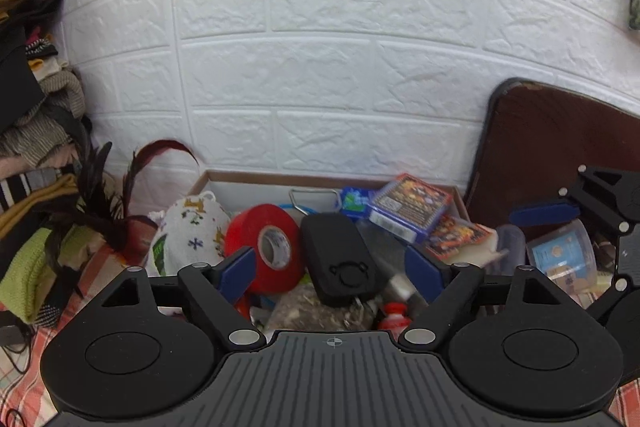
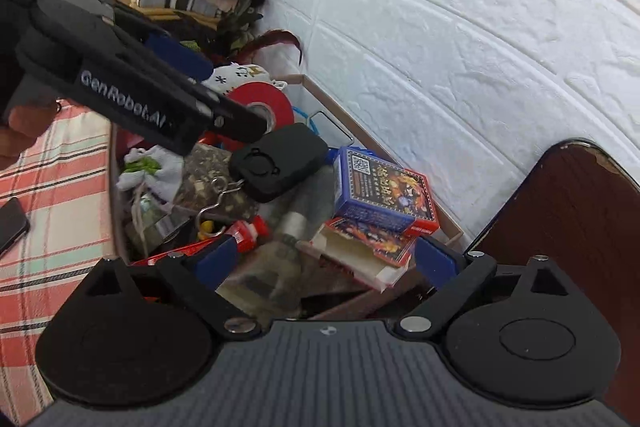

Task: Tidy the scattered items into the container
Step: 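Open both tools to drop the key fob and card box into the box, then reach both tools to the long snack bag and close on it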

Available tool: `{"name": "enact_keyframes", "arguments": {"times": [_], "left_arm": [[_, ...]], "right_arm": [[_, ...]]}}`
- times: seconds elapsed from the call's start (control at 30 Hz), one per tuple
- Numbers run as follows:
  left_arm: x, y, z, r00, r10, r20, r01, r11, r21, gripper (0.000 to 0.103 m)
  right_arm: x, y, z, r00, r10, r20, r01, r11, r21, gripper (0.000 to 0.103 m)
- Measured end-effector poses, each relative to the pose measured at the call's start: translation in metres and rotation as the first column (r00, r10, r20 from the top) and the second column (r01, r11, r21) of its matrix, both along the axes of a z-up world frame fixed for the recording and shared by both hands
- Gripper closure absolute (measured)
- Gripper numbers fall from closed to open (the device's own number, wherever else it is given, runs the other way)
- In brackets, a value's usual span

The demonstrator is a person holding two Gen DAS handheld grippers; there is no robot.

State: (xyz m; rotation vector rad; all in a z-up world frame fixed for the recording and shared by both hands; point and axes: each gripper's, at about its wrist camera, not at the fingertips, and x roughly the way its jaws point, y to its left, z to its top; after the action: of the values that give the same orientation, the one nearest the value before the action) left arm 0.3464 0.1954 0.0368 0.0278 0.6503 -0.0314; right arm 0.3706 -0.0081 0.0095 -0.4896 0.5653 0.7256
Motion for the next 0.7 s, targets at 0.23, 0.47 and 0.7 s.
{"name": "enact_keyframes", "arguments": {"times": [0.23,0.47,0.7], "left_arm": [[-0.037,-0.036,0.002,0.997,-0.077,0.009,0.076,0.996,0.039,0.003],[-0.07,-0.074,0.006,0.991,-0.131,0.008,0.131,0.991,-0.02,0.001],[-0.101,-0.125,-0.007,0.976,-0.214,0.027,0.215,0.976,-0.039,0.0]], "right_arm": [[-0.041,-0.017,0.022,0.996,0.062,0.07,-0.062,0.998,0.003,0.006],[-0.085,-0.077,0.029,0.995,0.03,0.092,-0.033,0.999,0.031,0.006],[-0.127,-0.144,0.032,0.994,-0.026,0.103,0.02,0.998,0.065,0.005]]}}
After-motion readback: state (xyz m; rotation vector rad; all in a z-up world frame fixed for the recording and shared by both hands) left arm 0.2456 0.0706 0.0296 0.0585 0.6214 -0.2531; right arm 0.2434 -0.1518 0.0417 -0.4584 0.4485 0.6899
